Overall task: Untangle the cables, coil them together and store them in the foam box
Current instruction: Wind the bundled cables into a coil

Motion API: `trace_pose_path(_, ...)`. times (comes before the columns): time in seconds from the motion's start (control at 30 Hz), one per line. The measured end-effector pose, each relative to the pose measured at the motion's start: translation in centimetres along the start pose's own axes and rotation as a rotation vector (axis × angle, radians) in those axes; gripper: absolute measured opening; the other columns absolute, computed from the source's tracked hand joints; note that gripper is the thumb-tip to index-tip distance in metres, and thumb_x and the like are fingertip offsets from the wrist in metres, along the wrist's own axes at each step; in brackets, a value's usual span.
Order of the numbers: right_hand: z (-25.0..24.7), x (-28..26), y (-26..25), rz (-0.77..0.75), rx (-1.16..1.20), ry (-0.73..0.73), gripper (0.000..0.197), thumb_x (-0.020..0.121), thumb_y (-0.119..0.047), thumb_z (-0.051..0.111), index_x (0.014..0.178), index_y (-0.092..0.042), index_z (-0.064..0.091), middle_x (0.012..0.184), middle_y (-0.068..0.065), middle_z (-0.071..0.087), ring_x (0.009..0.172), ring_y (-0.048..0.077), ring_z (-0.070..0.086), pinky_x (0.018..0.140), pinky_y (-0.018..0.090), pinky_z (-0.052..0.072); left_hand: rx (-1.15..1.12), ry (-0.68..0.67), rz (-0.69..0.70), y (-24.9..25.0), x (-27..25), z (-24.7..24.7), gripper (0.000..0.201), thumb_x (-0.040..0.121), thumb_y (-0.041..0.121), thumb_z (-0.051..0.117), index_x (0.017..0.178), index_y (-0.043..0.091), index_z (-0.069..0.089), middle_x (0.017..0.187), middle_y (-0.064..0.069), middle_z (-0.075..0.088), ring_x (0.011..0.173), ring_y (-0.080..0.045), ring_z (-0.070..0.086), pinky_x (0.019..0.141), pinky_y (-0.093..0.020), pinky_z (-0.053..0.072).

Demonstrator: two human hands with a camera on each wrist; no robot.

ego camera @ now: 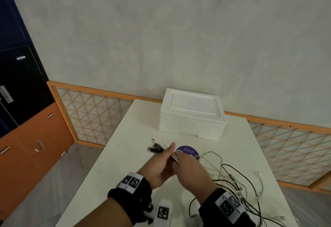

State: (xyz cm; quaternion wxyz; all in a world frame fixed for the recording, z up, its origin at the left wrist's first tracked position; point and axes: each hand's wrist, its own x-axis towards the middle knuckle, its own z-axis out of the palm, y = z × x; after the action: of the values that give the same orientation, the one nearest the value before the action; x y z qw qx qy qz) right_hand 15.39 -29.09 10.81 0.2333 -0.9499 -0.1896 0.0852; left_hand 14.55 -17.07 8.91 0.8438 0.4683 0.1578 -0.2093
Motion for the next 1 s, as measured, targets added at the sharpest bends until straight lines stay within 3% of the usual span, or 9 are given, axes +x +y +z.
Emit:
trace_pose_path(0.1, 1.3, -1.0, -0.7, -0.014, -0.012, 0.033, 0.027, 0.095, -0.029, 0.037, 0.115, -0.013, 0.048, 0.099, 0.006, 0.066, 0.089, 0.024, 0.064, 0.073, 0.036, 0.051, -0.216, 0.130, 0.107, 1.5, 0.3, 1.1, 0.026, 0.084, 0.023, 0.069, 0.065, 0.007, 0.062, 0.065, -0.007, 0.058, 0.063, -0.019, 0.059, 0.069, -0.031, 0.052)
trace_pose_path(0.23, 1.2, -1.9, -0.6, -0.093, -0.028, 0.044, 0.028, 0.091, -0.029, 0.039, 0.114, -0.016, 0.046, 0.092, 0.002, 0.064, 0.081, 0.021, 0.063, 0.070, 0.038, 0.052, -0.229, 0.153, 0.173, 1.3, 0.3, 1.3, 0.034, 0.085, 0.017, 0.070, 0.057, 0.015, 0.051, 0.048, 0.000, 0.041, 0.053, -0.017, 0.050, 0.068, -0.033, 0.047)
trace_pose_path(0.37, -1.5, -2.7, -0.4, -0.123, 0.062, -0.174, 0.021, 0.068, -0.036, 0.049, 0.085, -0.025, 0.055, 0.078, -0.004, 0.059, 0.070, 0.015, 0.056, 0.067, 0.035, 0.049, -0.001, 0.141, 0.285, 1.2, -0.4, 1.3, 0.048, 0.084, 0.004, 0.066, 0.041, 0.019, 0.051, 0.042, 0.000, 0.039, 0.043, -0.016, 0.042, 0.060, -0.031, 0.041)
trace_pose_path(0.43, -3.3, -2.1, -0.1, -0.075, 0.120, -0.030, 0.016, 0.071, -0.037, 0.048, 0.069, -0.025, 0.060, 0.074, -0.002, 0.062, 0.071, 0.014, 0.058, 0.071, 0.037, 0.051, 0.101, 0.143, 0.334, 1.2, -1.0, 1.4, 0.044, 0.085, -0.001, 0.063, 0.045, 0.018, 0.057, 0.043, 0.001, 0.041, 0.041, -0.014, 0.039, 0.056, -0.029, 0.040)
trace_pose_path(0.53, -6.0, -0.5, -0.7, -0.125, 0.244, 0.335, 0.018, 0.092, -0.031, 0.052, 0.099, -0.022, 0.066, 0.103, -0.009, 0.064, 0.095, 0.007, 0.057, 0.086, 0.027, 0.045, 0.231, 0.100, 0.359, 1.2, -1.9, 2.0, 0.022, 0.080, 0.005, 0.068, 0.063, 0.017, 0.060, 0.045, 0.001, 0.041, 0.040, -0.013, 0.037, 0.052, -0.028, 0.038)
trace_pose_path(0.6, -7.0, 0.4, -2.2, -0.227, 0.319, 0.293, 0.032, 0.095, -0.040, 0.048, 0.123, -0.027, 0.057, 0.121, -0.019, 0.053, 0.111, -0.002, 0.047, 0.091, 0.012, 0.035, 0.322, 0.030, 0.374, 1.0, -2.3, 2.6, 0.007, 0.071, 0.016, 0.067, 0.075, 0.013, 0.063, 0.046, -0.003, 0.040, 0.040, -0.016, 0.037, 0.050, -0.027, 0.037)
trace_pose_path(0.67, -6.9, 1.1, -3.7, -0.285, 0.354, 0.102, 0.034, 0.095, -0.045, 0.045, 0.122, -0.029, 0.060, 0.121, -0.019, 0.059, 0.108, -0.004, 0.052, 0.089, 0.007, 0.037, 0.392, -0.014, 0.372, 0.9, -2.7, 3.0, 0.002, 0.064, 0.015, 0.060, 0.065, 0.015, 0.062, 0.045, -0.003, 0.042, 0.042, -0.017, 0.040, 0.050, -0.027, 0.041)
trace_pose_path(0.83, -5.4, 1.5, -4.7, -0.348, 0.327, 0.029, 0.029, 0.094, -0.038, 0.054, 0.087, -0.017, 0.073, 0.078, -0.012, 0.070, 0.073, 0.000, 0.063, 0.070, 0.017, 0.050, 0.445, -0.074, 0.336, 1.3, -2.9, 1.7, 0.009, 0.067, 0.005, 0.056, 0.063, 0.010, 0.062, 0.049, -0.002, 0.051, 0.049, -0.017, 0.048, 0.062, -0.032, 0.051)
trace_pose_path(1.0, -3.5, 2.0, -4.5, -0.318, 0.161, 0.140, 0.058, 0.087, -0.063, 0.035, 0.068, -0.015, 0.062, 0.068, 0.000, 0.067, 0.068, 0.015, 0.063, 0.083, 0.036, 0.051, 0.504, -0.010, 0.336, 0.8, -2.6, 1.1, 0.015, 0.069, 0.009, 0.049, 0.075, -0.001, 0.058, 0.055, -0.009, 0.048, 0.052, -0.020, 0.047, 0.060, -0.031, 0.051)
